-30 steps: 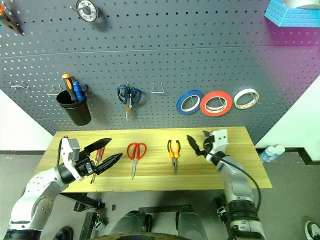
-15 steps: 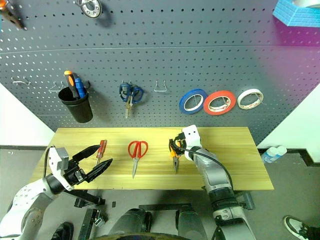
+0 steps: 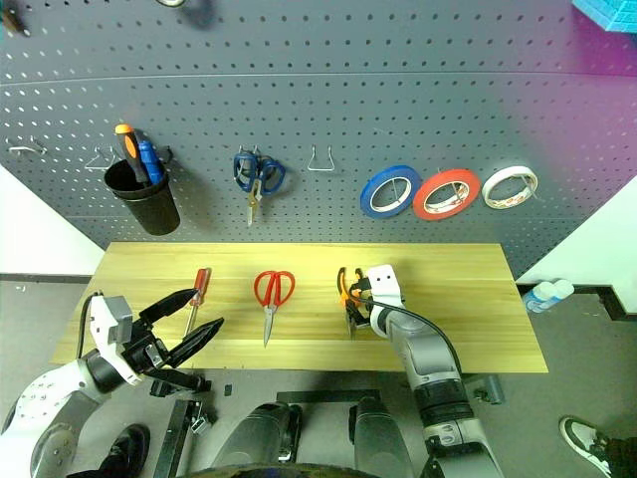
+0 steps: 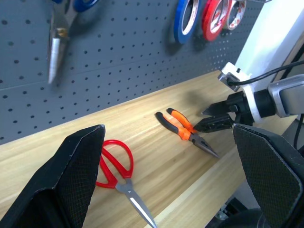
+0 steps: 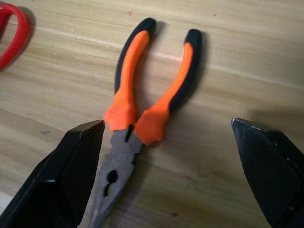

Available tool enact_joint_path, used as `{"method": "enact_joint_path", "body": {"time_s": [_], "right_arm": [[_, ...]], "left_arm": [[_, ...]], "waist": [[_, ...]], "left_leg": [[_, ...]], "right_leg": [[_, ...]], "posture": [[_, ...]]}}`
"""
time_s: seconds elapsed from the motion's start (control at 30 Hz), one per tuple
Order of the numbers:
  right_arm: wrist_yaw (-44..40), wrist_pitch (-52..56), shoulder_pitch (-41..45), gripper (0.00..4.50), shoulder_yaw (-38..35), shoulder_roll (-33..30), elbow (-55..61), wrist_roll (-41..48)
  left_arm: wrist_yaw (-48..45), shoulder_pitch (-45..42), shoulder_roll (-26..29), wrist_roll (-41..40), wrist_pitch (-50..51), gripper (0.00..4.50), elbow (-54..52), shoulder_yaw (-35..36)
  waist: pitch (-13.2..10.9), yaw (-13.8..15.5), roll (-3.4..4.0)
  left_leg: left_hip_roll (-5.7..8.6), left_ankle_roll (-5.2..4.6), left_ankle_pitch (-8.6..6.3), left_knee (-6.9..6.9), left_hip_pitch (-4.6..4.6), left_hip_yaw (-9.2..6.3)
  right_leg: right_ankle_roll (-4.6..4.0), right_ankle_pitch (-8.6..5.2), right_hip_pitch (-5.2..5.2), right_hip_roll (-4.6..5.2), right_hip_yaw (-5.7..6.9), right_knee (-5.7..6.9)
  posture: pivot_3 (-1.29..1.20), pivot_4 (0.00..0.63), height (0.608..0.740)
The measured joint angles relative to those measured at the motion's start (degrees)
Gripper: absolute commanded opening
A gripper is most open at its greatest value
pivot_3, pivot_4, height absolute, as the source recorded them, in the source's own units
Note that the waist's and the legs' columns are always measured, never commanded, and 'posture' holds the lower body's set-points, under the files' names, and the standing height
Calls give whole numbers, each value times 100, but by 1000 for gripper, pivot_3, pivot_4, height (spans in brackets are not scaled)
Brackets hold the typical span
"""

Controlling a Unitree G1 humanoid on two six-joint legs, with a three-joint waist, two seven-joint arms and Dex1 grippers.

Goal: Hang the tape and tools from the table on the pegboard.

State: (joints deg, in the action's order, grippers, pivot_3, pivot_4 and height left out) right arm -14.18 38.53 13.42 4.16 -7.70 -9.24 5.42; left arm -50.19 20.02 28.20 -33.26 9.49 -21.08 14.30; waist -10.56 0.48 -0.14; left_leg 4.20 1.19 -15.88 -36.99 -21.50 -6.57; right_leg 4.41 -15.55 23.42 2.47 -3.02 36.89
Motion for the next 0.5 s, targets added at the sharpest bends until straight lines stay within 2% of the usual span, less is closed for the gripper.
{"method": "enact_joint_path", "body": {"time_s": [0.27,0.5], "right_arm": [[26,256,37,4466,12,159,92,54],[135,501,322,4466,34,266,91,44]], "left_arm": [[60,82,60,-111,156,4500,-213,2],[88,127,62,-118,170,4500,-269,3]], "waist": [[-132,8,-5],[-134,12,-4]], "left_leg": [[0,0,0,8,-23,-3],[0,1,0,6,-93,-3]], "right_leg": [[1,1,12,3,4,-26],[19,15,88,3,7,-22]], "posture": [[97,223,740],[105,223,740]]}}
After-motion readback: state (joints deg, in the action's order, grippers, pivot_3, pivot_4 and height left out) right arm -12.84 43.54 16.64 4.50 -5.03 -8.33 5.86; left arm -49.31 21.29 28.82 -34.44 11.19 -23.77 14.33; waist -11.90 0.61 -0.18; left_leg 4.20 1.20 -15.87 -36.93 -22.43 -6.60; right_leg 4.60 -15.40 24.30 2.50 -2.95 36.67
